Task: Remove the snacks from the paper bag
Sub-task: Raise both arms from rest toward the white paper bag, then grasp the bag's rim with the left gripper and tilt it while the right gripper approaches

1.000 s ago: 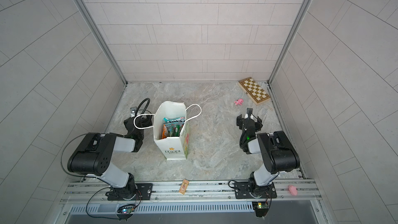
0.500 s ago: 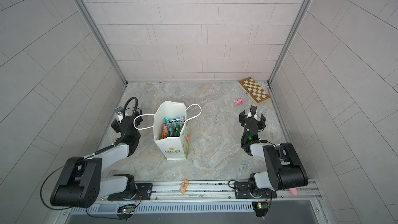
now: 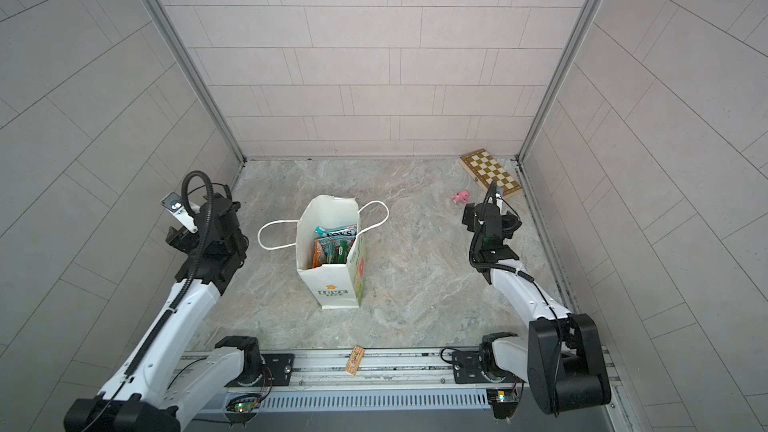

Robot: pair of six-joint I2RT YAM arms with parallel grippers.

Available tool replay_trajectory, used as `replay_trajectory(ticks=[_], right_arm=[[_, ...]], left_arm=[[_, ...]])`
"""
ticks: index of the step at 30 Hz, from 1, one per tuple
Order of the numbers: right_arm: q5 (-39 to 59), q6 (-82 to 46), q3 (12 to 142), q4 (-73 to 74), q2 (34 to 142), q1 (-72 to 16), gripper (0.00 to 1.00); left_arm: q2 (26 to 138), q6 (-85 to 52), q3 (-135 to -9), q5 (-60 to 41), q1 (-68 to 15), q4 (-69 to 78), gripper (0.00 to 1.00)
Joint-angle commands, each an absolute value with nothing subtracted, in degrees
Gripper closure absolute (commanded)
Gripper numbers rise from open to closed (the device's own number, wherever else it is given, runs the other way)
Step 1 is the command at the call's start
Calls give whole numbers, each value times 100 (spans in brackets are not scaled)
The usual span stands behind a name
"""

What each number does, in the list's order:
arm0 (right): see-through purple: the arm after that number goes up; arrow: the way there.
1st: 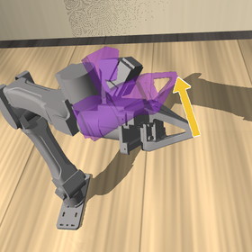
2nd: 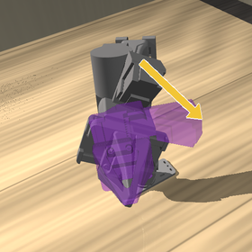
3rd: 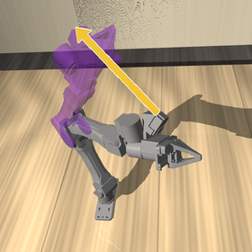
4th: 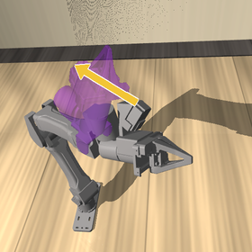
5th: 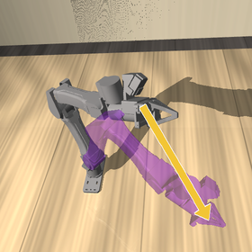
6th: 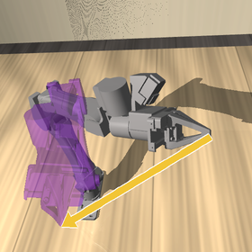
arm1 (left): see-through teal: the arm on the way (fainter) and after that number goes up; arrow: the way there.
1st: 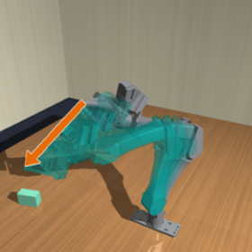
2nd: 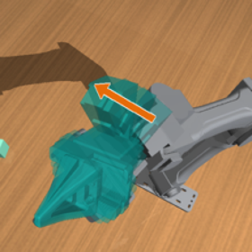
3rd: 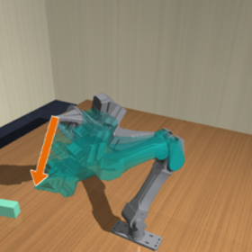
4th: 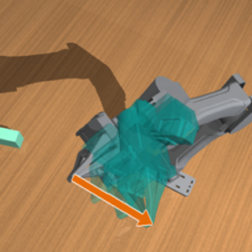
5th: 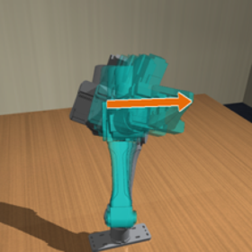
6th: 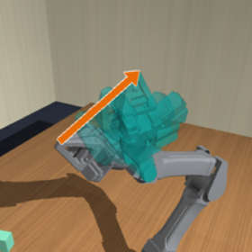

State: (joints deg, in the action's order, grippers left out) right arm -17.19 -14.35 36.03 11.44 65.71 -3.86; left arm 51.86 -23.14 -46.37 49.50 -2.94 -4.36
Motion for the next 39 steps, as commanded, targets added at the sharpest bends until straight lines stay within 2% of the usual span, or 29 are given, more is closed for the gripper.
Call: replay_trajectory(ticks=[1, 9, 13, 17, 21, 24, 30, 34, 37, 39], right_arm=[[-684, -1715, 3727, -42, 6038, -414, 1], [998, -2031, 3873, -714, 5224, -422, 1], [1445, -2122, 3950, -991, 5075, -439, 1], [1590, -2179, 3972, -1123, 4947, -457, 1], [1621, -2275, 3959, -1098, 4893, -481, 1], [1604, -2276, 4012, -1159, 4922, -529, 1], [1624, -2320, 3971, -1147, 4917, -635, 1], [1589, -2322, 3964, -1143, 4936, -688, 1], [1556, -2305, 3970, -1151, 4958, -729, 1], [1547, -2303, 3973, -1143, 4987, -758, 1]], left_arm=[[4939, -2361, -5176, 3540, -264, -1679, 0], [4490, -2946, -6059, -259, -264, -3068, 0], [4492, -3114, -6204, -1396, -264, -3527, 0], [4229, -3242, -6111, -1766, -264, -3831, 3], [4013, -3681, -5809, -2092, -261, -3643, 12], [3894, -3968, -5511, -2361, -264, -3348, 16], [3945, -4315, -5171, -2479, -264, -3058, 28], [3953, -4346, -5069, -2529, -264, -2876, 31], [4037, -4421, -4979, -2658, -263, -2716, 40], [4089, -4444, -4944, -2706, -261, -2609, 50]])
